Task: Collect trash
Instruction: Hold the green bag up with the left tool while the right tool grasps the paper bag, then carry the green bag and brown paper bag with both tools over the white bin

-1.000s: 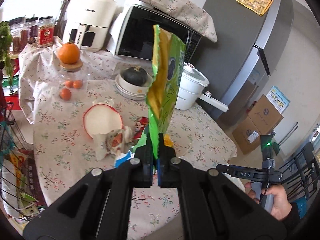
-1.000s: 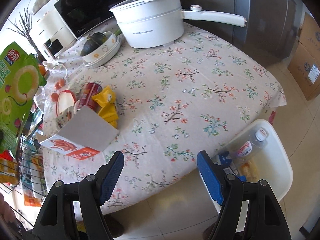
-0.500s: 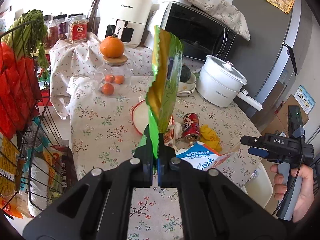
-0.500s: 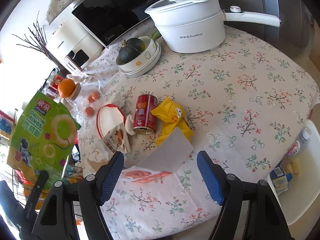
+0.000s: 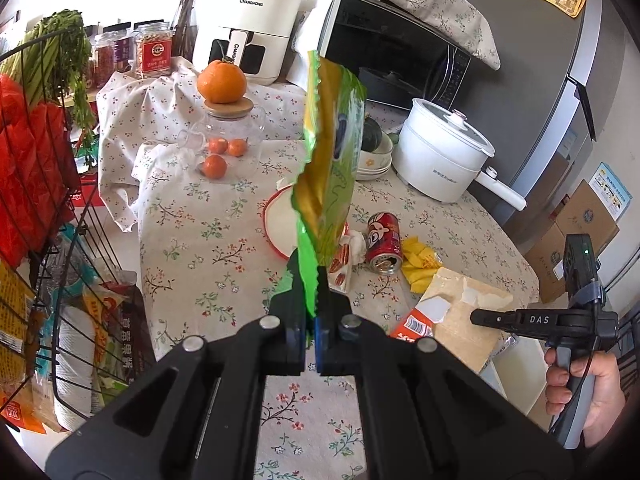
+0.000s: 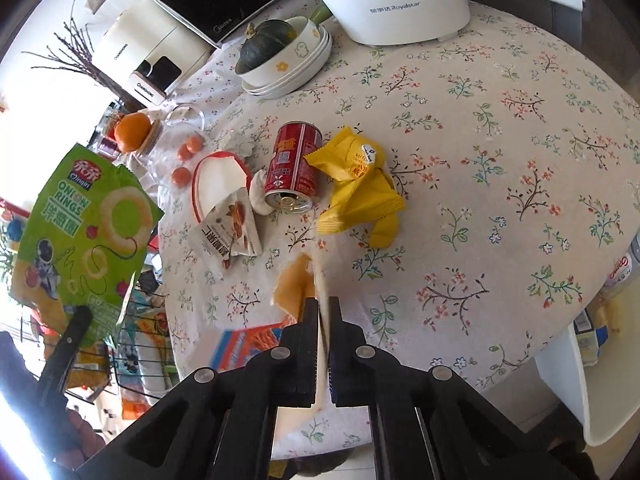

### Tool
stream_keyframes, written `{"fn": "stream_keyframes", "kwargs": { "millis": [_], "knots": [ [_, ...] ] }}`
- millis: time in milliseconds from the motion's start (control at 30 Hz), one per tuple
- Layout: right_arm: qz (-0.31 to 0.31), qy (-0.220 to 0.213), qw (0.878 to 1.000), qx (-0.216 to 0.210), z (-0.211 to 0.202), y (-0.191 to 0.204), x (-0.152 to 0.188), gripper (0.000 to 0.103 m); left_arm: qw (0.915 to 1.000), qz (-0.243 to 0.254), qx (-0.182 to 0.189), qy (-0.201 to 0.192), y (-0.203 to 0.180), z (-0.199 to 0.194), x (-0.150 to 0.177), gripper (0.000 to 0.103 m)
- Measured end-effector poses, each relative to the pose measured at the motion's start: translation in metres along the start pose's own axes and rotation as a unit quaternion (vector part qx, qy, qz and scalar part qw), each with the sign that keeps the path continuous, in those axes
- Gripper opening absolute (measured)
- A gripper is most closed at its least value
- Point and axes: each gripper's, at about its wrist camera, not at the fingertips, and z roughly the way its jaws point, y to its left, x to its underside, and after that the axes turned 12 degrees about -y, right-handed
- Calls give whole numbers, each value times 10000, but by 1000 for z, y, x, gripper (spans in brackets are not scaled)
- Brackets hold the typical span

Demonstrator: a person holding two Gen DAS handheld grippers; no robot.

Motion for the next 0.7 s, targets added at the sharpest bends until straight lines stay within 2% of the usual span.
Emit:
{"fn": "stream_keyframes", "kwargs": {
  "millis": [167, 367, 500, 700],
  "knots": [
    [-150, -225, 9996, 49, -23, -10, -5, 2, 9999, 131, 96, -1, -12, -1, 2, 3],
    [-289, -714, 9968, 196, -65, -31, -17, 2, 9991, 303, 298, 31, -36, 2, 3, 3],
    [-256, -1129, 9922, 470, -91, -53, -23, 2, 9977, 431, 522, 49, -59, 4, 4, 3],
    [-295, -1575, 9852, 607, -130, -74, -33, 2, 9926, 731, 959, 132, -101, 5, 11, 3]
  ]
}}
